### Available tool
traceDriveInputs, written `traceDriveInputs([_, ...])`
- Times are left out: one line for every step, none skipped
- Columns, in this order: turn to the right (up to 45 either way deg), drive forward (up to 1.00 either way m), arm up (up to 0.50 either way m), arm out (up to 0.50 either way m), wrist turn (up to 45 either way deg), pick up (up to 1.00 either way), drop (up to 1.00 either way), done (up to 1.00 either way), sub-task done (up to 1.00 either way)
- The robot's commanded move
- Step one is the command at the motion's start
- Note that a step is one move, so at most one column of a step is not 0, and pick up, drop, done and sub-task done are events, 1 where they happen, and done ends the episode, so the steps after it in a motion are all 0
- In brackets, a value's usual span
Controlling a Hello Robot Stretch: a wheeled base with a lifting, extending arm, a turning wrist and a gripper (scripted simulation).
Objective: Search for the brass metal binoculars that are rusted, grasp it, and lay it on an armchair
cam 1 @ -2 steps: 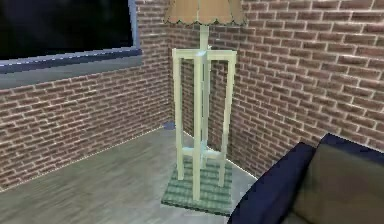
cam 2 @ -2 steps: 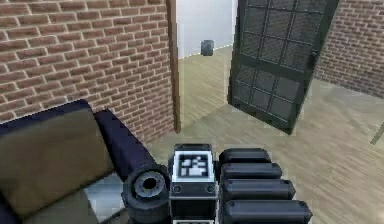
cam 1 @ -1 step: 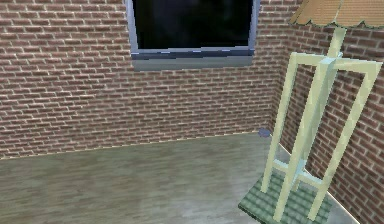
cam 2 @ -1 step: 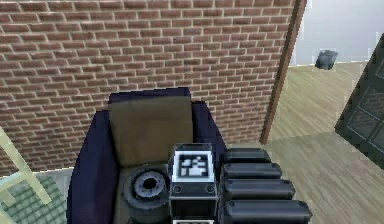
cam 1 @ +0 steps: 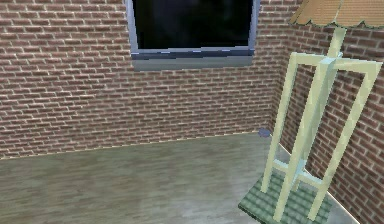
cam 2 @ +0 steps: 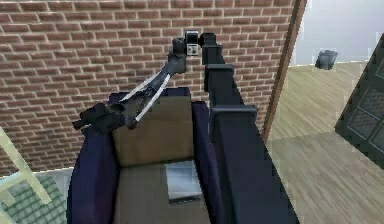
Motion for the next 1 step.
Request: traceDriveInputs([0.0, 0.0, 0.0, 0.0, 45.0, 0.0, 0.0, 0.0, 0.0])
